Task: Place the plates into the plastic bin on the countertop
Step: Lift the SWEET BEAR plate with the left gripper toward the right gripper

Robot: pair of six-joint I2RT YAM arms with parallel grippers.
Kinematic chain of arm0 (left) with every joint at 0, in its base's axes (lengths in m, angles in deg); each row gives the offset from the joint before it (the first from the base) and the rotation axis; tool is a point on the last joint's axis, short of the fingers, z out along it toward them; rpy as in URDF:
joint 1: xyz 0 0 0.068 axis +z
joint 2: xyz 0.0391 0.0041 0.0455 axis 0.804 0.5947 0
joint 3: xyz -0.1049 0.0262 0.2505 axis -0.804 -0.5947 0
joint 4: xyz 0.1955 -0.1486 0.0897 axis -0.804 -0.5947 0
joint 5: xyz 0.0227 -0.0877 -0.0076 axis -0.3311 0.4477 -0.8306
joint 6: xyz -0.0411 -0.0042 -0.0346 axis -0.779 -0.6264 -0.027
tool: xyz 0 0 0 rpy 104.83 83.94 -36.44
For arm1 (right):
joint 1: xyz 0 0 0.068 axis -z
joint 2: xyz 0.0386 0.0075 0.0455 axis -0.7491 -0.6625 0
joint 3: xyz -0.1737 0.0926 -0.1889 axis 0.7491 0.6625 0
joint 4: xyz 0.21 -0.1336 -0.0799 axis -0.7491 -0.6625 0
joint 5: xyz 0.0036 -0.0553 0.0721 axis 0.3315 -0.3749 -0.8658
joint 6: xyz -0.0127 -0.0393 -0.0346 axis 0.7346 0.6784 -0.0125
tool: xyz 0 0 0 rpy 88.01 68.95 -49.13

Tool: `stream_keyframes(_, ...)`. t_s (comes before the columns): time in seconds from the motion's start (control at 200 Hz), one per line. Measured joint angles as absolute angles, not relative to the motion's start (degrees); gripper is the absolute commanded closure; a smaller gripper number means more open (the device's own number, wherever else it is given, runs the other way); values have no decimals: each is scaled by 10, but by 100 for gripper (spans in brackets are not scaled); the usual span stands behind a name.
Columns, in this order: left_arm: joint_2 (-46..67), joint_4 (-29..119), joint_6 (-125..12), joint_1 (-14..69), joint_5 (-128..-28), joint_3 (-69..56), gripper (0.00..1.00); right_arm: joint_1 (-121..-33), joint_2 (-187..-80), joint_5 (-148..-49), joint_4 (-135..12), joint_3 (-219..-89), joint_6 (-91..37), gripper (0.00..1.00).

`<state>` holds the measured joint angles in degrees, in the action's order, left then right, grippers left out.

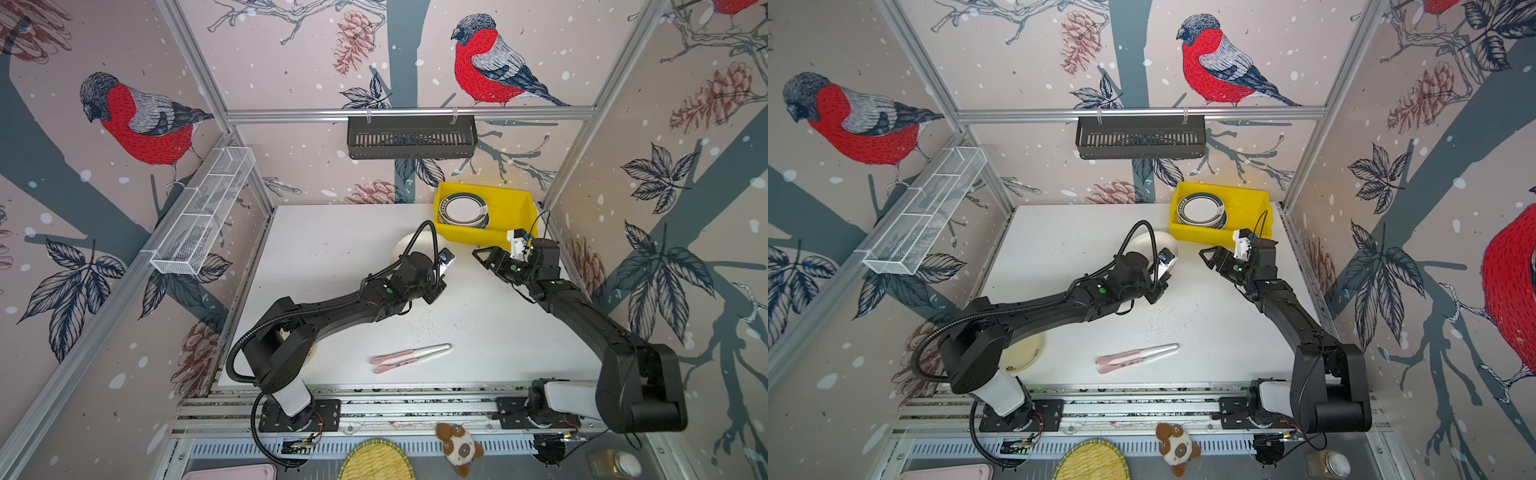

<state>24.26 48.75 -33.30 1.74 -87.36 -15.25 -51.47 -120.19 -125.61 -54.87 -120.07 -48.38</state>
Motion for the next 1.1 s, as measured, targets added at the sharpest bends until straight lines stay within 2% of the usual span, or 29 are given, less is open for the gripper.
stream_keyframes(0.185, 274, 491, -322, 8, -874, -131, 100, -519, -1199, -1288, -527, -1198, -510, 16)
stream_keyframes(0.4, 302, 497, -308, 3, -874, -101, 100, -532, -1198, -1301, -522, -1199, -512, 23)
stream_keyframes(0.5, 313, 501, -302, 0, -874, -85, 100, -540, -1203, -1301, -524, -1204, -509, 30)
stream_keyframes(0.66, 320, 515, -286, -12, -876, -71, 100, -547, -1207, -1298, -528, -1207, -506, 34)
stream_keyframes(0.89, 322, 522, -272, -35, -887, -70, 100, -551, -1210, -1286, -528, -1207, -505, 50)
stream_keyframes(1.096, 330, 536, -272, -51, -910, -70, 100, -551, -1215, -1275, -528, -1207, -506, 73)
